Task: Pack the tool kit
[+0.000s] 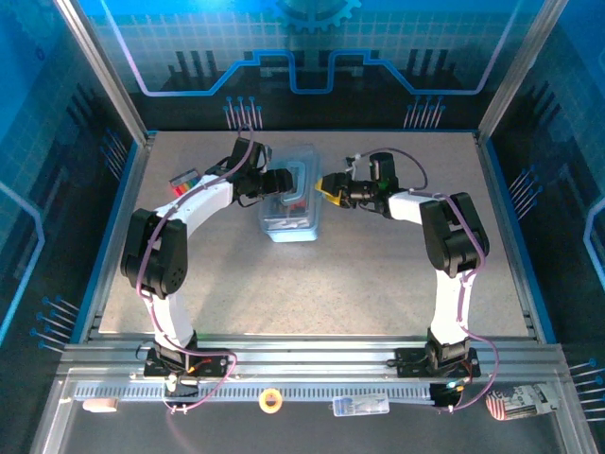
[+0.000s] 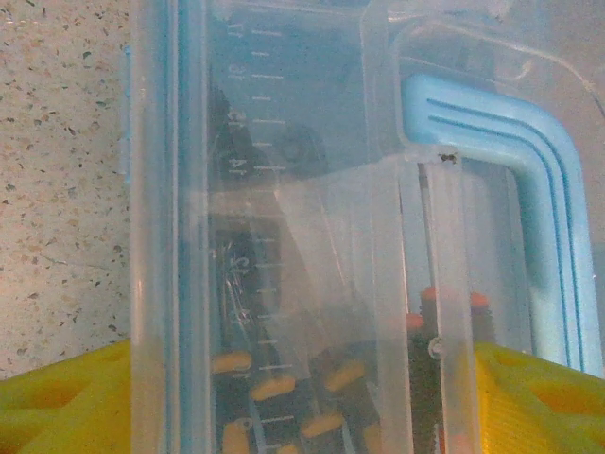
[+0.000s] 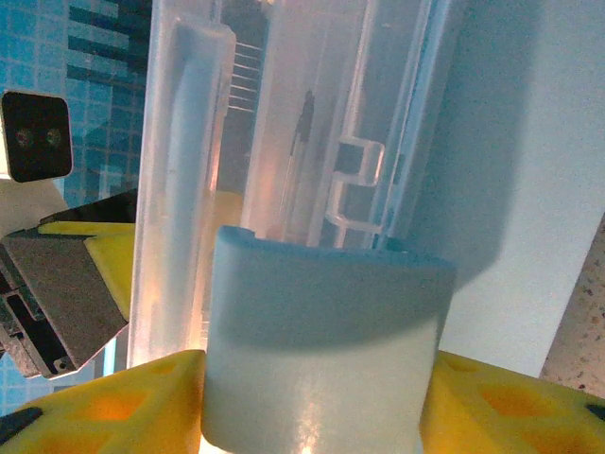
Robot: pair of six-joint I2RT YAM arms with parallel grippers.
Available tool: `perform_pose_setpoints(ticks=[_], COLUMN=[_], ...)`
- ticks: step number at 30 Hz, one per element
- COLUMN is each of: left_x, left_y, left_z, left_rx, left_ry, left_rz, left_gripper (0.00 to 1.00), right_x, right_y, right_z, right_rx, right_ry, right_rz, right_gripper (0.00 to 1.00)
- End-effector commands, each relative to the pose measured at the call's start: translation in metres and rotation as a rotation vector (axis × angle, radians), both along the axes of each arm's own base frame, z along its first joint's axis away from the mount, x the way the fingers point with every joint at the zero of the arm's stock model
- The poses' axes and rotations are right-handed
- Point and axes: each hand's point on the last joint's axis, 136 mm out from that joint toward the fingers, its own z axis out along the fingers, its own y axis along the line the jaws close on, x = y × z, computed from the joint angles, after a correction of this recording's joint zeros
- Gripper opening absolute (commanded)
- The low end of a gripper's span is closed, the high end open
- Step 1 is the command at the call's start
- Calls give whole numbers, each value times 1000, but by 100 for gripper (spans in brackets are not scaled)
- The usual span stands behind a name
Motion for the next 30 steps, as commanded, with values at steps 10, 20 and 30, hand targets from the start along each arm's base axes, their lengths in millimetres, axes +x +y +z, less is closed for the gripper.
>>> perform_pose_setpoints(ticks=[10,20,30], left_x=[-83,-83,-84], left_y=[18,17,17], left_z=[-117,-115,-116], left_rx=[113,113,118], left_ry=[448,443,446], left_rz=[-6,-6,-8], left_gripper=[35,34,35], right_x=[-2,4,1], right_y=[-2,-13,-11], right_z=[24,11,-7], right_rx=[18,28,17], right_ry=[-44,-4,24], right_rz=[-9,-52,-38], right_gripper=[61,55,51])
